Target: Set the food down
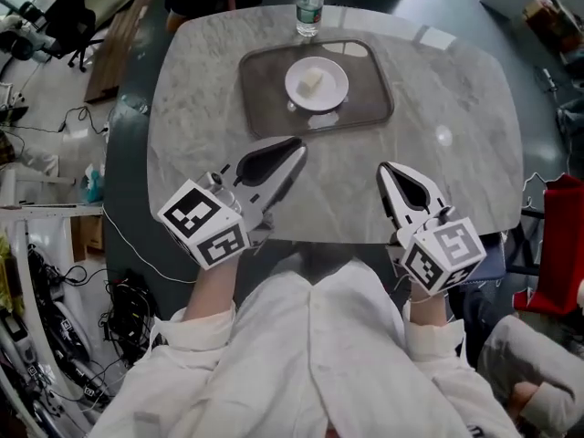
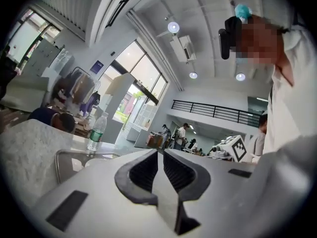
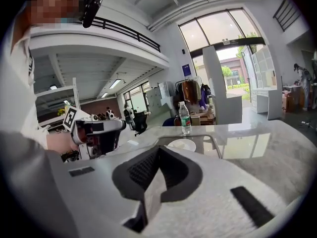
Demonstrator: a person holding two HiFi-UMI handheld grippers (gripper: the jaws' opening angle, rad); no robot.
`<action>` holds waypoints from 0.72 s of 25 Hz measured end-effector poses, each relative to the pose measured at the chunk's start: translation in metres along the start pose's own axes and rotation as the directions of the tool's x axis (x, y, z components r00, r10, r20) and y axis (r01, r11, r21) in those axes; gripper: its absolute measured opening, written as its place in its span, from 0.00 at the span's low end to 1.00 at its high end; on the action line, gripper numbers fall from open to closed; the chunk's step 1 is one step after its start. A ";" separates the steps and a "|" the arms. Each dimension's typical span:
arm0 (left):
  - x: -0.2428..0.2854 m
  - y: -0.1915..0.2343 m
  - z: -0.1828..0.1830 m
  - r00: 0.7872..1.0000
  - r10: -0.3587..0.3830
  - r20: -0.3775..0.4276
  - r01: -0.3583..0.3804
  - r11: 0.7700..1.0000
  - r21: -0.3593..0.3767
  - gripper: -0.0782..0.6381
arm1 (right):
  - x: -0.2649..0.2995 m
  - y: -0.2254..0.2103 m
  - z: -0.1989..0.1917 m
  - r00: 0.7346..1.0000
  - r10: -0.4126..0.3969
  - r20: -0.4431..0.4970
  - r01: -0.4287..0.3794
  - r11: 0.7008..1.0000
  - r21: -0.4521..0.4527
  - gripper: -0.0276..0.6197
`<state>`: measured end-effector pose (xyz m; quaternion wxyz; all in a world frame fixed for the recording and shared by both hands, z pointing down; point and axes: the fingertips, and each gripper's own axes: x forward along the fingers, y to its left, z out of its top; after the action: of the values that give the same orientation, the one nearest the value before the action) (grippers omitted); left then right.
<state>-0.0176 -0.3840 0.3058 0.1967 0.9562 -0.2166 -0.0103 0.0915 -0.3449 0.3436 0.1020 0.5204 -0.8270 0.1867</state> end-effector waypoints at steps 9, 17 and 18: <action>-0.024 -0.061 0.003 0.999 -0.037 -0.007 0.038 0.999 0.017 0.17 | -0.042 0.040 0.033 0.996 0.015 0.091 -0.009 0.998 -0.063 0.05; -0.014 -0.093 -0.002 0.999 -0.053 0.007 0.053 0.998 0.019 0.17 | -0.052 0.044 0.050 0.989 0.056 0.135 -0.042 0.994 -0.103 0.05; -0.013 -0.097 -0.004 0.999 -0.050 0.005 0.050 0.999 0.012 0.16 | -0.054 0.046 0.052 0.988 0.068 0.136 -0.053 0.993 -0.109 0.05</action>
<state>0.0106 -0.2967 0.2718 0.1902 0.9624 -0.1930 -0.0167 0.0746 -0.3041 0.2674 0.0656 0.5007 -0.8562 0.1091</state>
